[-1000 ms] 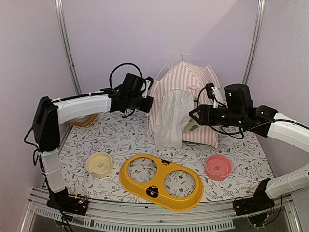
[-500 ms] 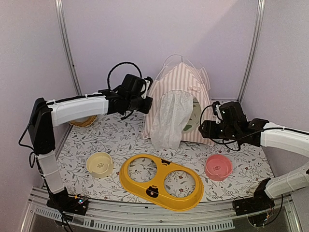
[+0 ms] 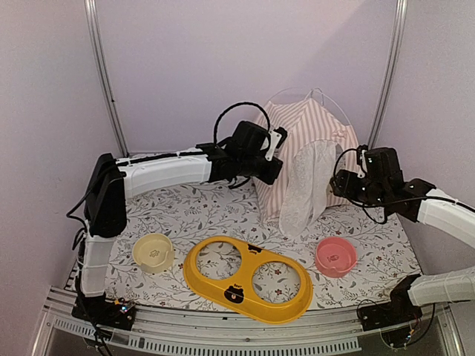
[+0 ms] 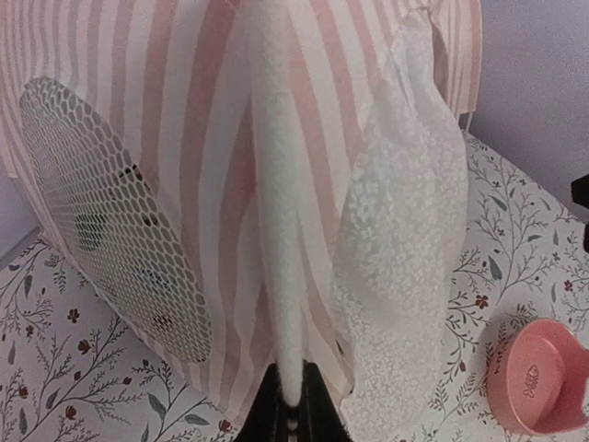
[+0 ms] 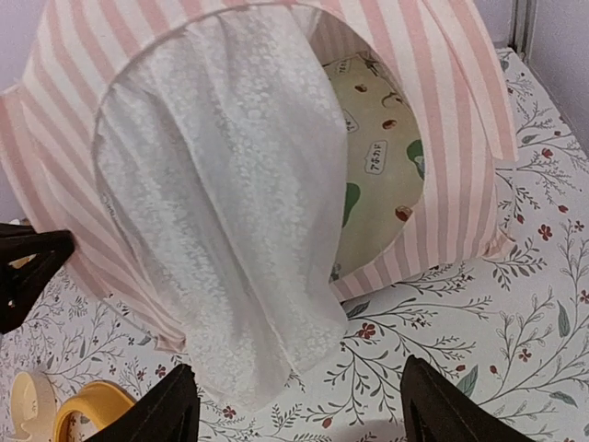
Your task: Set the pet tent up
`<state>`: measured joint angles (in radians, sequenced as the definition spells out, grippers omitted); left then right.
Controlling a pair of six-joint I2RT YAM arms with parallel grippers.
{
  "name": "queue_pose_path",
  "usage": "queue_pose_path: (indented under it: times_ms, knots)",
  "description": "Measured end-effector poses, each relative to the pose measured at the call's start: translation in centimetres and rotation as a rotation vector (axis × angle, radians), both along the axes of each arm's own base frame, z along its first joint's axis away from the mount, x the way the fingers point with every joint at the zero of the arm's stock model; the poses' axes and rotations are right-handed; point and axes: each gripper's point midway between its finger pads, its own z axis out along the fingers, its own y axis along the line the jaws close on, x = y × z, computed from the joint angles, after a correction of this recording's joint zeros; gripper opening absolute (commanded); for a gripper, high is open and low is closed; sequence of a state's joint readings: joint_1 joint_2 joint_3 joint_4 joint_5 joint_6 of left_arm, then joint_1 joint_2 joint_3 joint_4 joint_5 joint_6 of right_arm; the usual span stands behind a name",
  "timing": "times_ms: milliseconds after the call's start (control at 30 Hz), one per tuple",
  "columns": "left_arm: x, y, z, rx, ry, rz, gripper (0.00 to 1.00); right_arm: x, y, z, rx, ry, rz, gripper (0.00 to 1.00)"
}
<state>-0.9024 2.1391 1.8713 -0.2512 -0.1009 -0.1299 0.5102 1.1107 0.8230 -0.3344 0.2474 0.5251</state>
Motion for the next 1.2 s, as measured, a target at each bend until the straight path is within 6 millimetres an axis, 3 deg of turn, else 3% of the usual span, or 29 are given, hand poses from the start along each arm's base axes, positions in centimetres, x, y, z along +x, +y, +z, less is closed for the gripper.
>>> queue_pose_path:
  times_ms: [133, 333, 700, 833, 1000, 1200]
  knots:
    - [0.7, -1.4, -0.5, -0.017, 0.004, 0.0, 0.0, -0.7, 0.1, 1.0, 0.03, -0.06, 0.034, 0.82]
    - [1.4, -0.8, 0.1, -0.022, 0.014, 0.038, 0.0, -0.9, -0.3, -4.2, 0.021, 0.003, 0.062, 0.79]
    - [2.3, 0.0, 1.3, -0.038, 0.032, 0.036, 0.0, 3.7, 1.6, -10.1, 0.034, 0.055, 0.101, 0.65]
    - [2.1, -0.1, 1.2, -0.035, 0.038, 0.024, 0.0, 5.5, 2.4, -9.8, 0.038, 0.025, 0.116, 0.49]
    - [2.1, -0.1, 1.2, -0.031, 0.038, 0.018, 0.0, 7.2, 3.2, -7.7, 0.049, -0.045, 0.129, 0.01]
    - [2.0, -0.1, 1.2, -0.027, 0.035, 0.012, 0.0, 7.1, 2.5, -5.9, 0.034, -0.034, 0.095, 0.0]
